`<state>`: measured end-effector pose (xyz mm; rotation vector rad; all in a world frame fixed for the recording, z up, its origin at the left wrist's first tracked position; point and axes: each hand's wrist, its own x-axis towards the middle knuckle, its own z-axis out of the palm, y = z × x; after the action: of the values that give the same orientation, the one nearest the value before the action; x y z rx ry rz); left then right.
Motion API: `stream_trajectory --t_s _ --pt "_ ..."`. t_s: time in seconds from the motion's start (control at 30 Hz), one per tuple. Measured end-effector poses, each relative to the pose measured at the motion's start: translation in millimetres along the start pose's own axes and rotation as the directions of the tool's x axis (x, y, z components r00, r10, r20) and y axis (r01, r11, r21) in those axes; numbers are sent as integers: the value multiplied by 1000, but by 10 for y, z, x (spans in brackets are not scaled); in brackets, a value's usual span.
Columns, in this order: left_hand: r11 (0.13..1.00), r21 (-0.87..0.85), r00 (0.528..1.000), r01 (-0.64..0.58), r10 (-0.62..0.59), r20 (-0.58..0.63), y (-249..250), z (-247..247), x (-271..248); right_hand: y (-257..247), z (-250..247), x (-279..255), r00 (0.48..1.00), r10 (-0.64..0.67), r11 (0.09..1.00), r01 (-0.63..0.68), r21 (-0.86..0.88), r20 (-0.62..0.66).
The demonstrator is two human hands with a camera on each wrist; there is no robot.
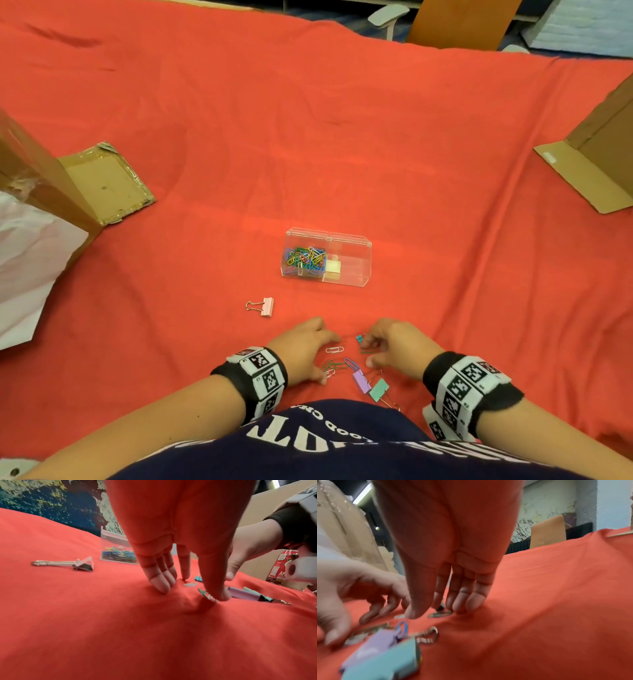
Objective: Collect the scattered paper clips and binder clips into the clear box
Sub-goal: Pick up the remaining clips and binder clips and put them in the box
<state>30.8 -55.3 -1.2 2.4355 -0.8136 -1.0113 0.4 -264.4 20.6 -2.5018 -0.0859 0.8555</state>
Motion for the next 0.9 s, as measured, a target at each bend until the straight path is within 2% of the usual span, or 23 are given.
stream_trajectory --t_s 0.13,0.23,0.37,0.5,0.63,0.9 --pt "999 -36 999 9 -11 -42 47 77 13 46 117 -39 999 -26 997 24 -67 -26" --pt "999 -50 997 19 -22 -69 87 105 11 -70 200 -23 996 -35 998 31 -51 -81" --pt "995 -93 988 47 -60 -141 89 157 -15 -274 341 12 994 -70 997 68 -20 -79" --pt "992 -108 976 70 -90 -196 88 195 -30 -343 418 32 996 -27 999 24 -38 -81" --pt "989 -109 973 99 -119 -195 85 214 -37 -377 479 50 998 -25 995 19 -97 -61" --pt "982 -91 971 163 -176 -162 30 174 -99 -453 439 24 999 28 996 -31 -88 -35"
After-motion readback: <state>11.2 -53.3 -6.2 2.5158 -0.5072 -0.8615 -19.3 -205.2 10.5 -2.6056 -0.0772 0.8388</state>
